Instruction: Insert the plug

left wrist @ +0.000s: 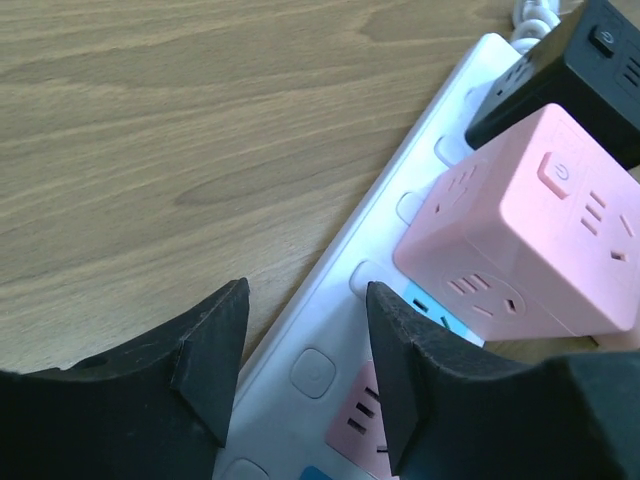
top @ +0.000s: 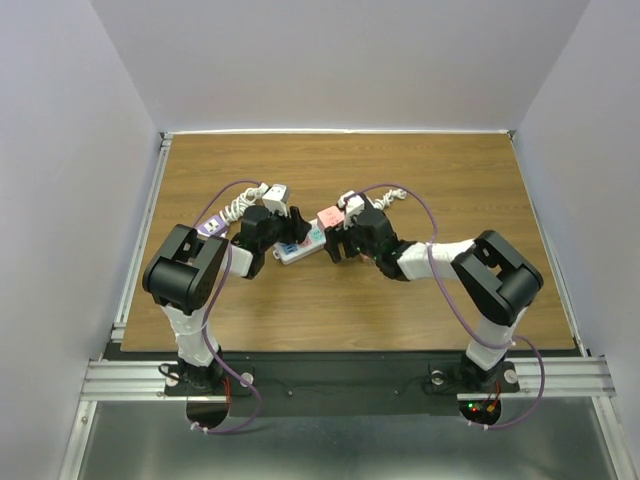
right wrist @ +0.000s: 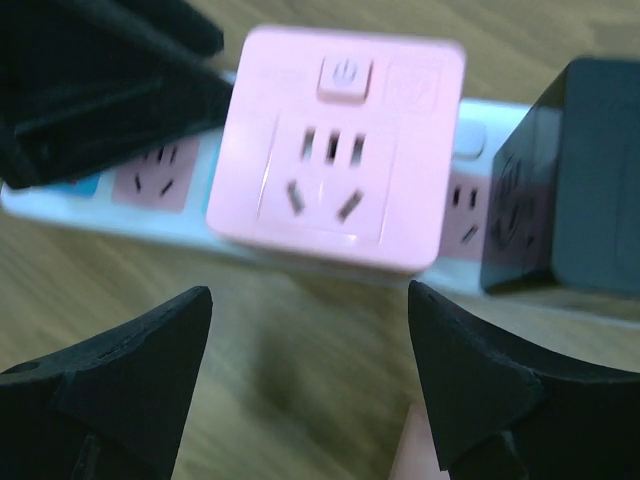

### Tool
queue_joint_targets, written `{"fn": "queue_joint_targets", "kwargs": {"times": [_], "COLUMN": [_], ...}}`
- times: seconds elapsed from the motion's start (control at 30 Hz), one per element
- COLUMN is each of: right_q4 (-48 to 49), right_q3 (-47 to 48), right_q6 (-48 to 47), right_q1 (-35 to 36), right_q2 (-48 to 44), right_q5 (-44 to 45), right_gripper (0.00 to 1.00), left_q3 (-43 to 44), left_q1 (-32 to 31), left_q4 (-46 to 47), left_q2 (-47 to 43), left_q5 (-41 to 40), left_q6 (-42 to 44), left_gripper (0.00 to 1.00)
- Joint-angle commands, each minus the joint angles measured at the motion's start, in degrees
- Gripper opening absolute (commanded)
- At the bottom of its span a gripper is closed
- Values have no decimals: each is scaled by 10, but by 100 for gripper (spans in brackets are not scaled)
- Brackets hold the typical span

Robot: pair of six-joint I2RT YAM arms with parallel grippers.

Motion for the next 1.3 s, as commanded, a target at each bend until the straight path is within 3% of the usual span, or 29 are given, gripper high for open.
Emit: {"fn": "queue_joint_targets", "kwargs": {"times": [0.0,0.2,0.43,0.73,1.27], "right_q4": [-46,-43,-41,-15,17], "right_q3": [-33,-107,-178,-174,-115], "right_q6": [7,5,11,17,-9], "right_q1": [13,13,13,1,-30], "right_q2": [-52,-142,-232,-166,-81], "right_q5": [-34,3,109,188,142], "right_gripper": [84,86,91,93,91], "left_q3": [15,8,-33,-118,-142], "left_q1": [1,2,2,1,-23], "left_q4": [-9,-12,14,52,58], "left_q2": [-22,-58,-120,-215,-229], "left_q5": [-13,-37,-69,-81,-84], "left_q6": [11,13,3,-21,-11], "left_gripper": [64,71,75,76,75]}}
